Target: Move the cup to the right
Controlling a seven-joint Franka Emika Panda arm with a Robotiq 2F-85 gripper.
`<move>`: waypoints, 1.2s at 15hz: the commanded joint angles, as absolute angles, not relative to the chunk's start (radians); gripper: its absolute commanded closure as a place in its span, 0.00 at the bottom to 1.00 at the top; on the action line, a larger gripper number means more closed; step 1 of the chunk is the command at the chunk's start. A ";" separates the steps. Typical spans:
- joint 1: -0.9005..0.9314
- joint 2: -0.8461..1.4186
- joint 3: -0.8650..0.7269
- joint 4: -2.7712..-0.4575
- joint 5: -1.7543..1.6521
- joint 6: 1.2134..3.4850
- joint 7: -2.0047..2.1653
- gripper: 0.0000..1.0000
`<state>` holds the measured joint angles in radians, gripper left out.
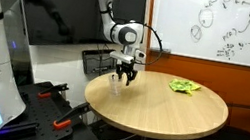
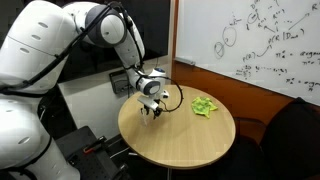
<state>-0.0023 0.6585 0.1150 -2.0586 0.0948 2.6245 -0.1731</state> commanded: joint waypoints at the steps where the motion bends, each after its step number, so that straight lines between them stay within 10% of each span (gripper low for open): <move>1: 0.022 0.661 0.095 -2.039 0.049 2.599 -0.150 0.65; 6: 0.041 0.645 0.079 -2.050 -0.004 2.612 -0.136 1.00; 18: -0.076 0.528 0.001 -2.124 0.058 2.614 -0.091 0.99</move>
